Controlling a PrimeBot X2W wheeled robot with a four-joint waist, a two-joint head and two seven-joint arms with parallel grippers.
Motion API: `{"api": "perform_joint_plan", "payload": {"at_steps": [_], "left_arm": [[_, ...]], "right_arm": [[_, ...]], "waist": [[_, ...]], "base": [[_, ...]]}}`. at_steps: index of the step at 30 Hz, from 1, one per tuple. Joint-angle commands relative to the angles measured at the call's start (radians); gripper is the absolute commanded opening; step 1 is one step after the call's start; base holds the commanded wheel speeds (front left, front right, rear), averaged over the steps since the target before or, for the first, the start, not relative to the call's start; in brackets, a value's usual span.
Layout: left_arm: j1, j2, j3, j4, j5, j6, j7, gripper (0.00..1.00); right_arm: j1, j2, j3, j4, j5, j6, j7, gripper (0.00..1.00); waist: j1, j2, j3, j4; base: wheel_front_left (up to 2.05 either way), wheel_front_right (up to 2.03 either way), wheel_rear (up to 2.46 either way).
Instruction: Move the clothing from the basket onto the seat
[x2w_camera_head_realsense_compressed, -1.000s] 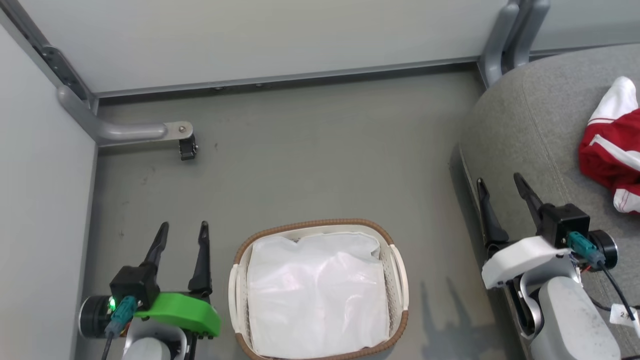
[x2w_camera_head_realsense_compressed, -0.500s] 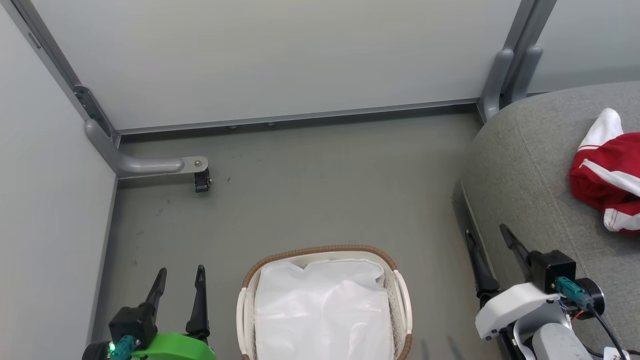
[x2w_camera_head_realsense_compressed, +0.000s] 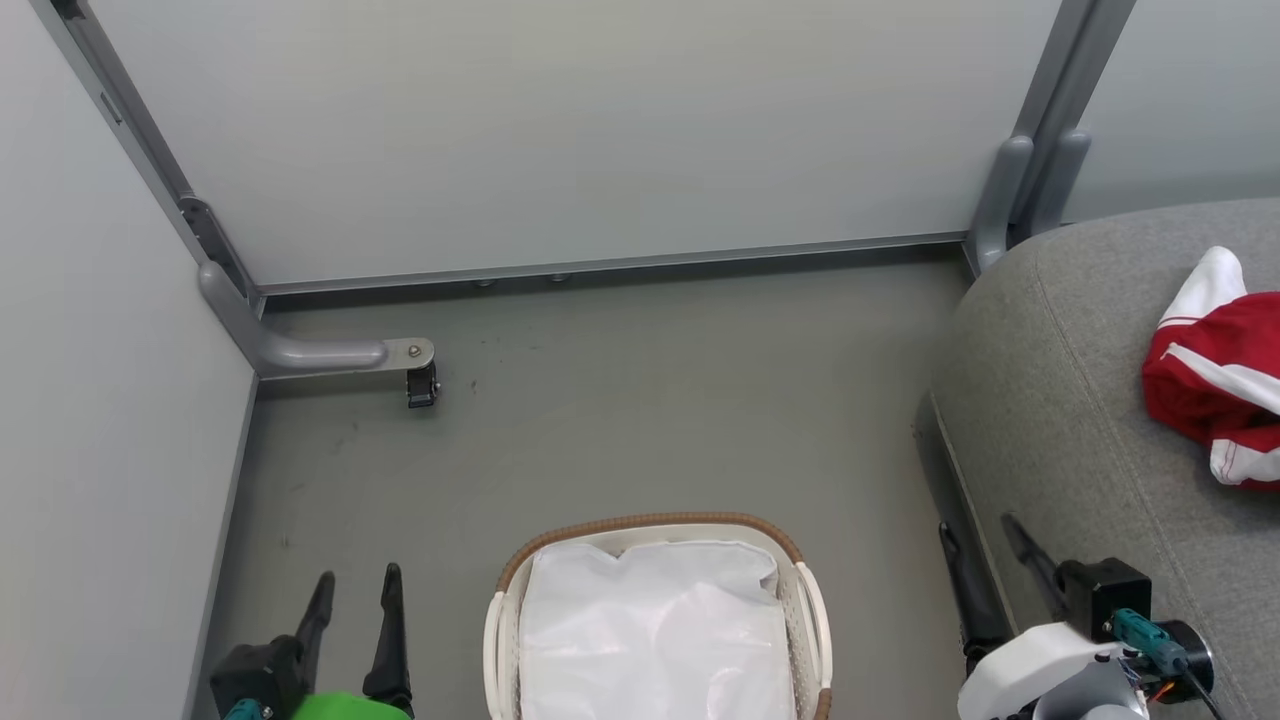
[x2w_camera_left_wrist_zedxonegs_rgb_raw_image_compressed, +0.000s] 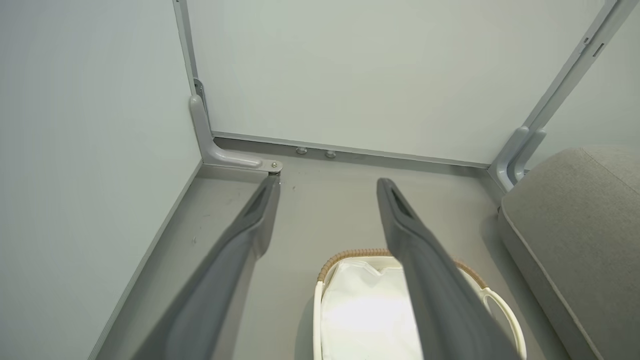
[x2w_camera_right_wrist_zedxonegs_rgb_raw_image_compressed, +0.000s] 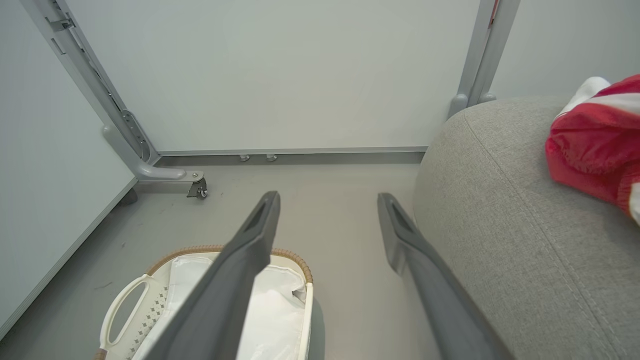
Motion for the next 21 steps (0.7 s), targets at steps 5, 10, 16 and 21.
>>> {"api": "perform_joint_plan", "payload": {"at_steps": [5,10,16,21], "left_arm": [[-0.002,-0.001,0.002,0.012,-0.053,0.0,0.012,0.0],[-0.011,0.002,0.012,0.002,-0.144,0.0,0.036,0.0],[-0.023,0.004,0.022,-0.009,-0.247,0.0,0.063,0.0],[-0.032,0.006,0.031,-0.017,-0.329,0.0,0.084,0.0]], "right_arm": [[-0.006,0.004,-0.012,0.02,0.054,0.0,0.022,0.0],[-0.008,0.004,-0.02,0.007,0.152,0.0,0.047,0.0],[-0.008,0.003,-0.026,-0.01,0.264,0.0,0.072,0.0],[-0.01,0.003,-0.033,-0.022,0.352,0.0,0.093,0.0]], "waist": [[0.0001,0.0,-0.001,0.001],[0.0001,0.0,-0.001,0.001],[0.0001,0.0,-0.001,0.002],[0.0001,0.0,-0.002,0.003]], "base": [[0.0,0.0,0.0],[0.0,0.0,0.0],[0.0,0.0,0.0],[0.0,0.0,0.0]]}}
